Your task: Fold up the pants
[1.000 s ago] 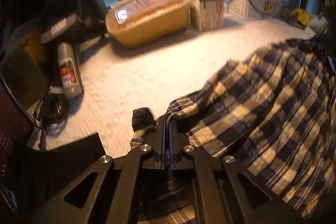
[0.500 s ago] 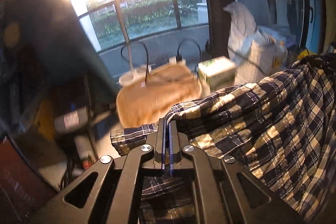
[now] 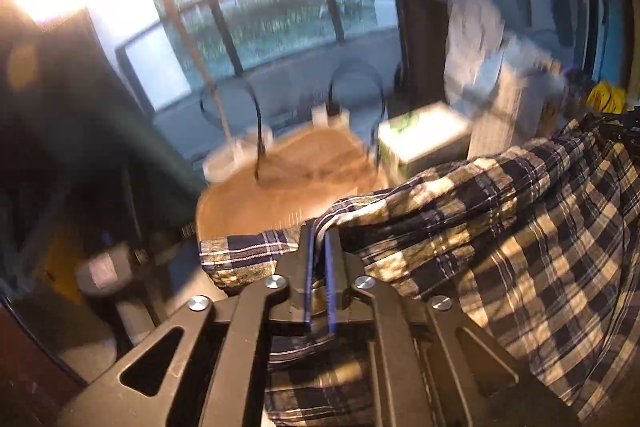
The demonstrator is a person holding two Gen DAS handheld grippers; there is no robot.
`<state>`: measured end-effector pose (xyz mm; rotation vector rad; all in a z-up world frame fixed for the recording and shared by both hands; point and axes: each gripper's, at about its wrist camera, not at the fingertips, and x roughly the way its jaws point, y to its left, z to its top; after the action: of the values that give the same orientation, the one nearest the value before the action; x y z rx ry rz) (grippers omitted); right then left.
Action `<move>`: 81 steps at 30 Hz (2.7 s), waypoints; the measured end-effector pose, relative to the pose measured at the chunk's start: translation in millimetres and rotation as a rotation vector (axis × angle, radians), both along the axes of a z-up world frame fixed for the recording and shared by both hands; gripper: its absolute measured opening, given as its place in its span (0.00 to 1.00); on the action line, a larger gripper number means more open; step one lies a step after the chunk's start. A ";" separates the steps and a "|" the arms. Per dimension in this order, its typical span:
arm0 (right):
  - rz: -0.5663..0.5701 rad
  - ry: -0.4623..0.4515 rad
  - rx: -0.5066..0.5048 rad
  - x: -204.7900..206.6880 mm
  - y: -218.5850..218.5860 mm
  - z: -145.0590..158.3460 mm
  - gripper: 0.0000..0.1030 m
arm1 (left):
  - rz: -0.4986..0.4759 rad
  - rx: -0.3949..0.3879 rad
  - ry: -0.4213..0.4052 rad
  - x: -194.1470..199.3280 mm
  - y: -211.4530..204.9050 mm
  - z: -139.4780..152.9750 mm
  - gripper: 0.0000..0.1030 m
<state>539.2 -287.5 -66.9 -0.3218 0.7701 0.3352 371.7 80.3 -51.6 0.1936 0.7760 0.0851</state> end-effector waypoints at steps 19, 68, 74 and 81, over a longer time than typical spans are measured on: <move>0.131 0.080 0.126 -139.6 -60.7 9.2 0.74 | -0.099 -0.144 0.257 -134.7 -86.9 -61.0 0.56; -0.348 0.142 0.059 -261.7 -101.4 -27.1 0.14 | -0.240 -0.280 0.313 -153.2 -22.8 -59.1 0.47; -0.264 0.151 0.067 -252.1 -97.8 -31.5 0.14 | -0.114 -0.286 0.297 -187.8 -36.2 -62.1 0.56; -0.206 0.167 0.130 -254.9 -113.4 -34.8 0.16 | -0.046 -0.271 0.308 -208.4 -58.4 -55.5 0.56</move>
<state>284.2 -400.8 -101.6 -0.0915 0.9328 0.2179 163.3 21.9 -107.1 -0.0351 1.0801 -0.0960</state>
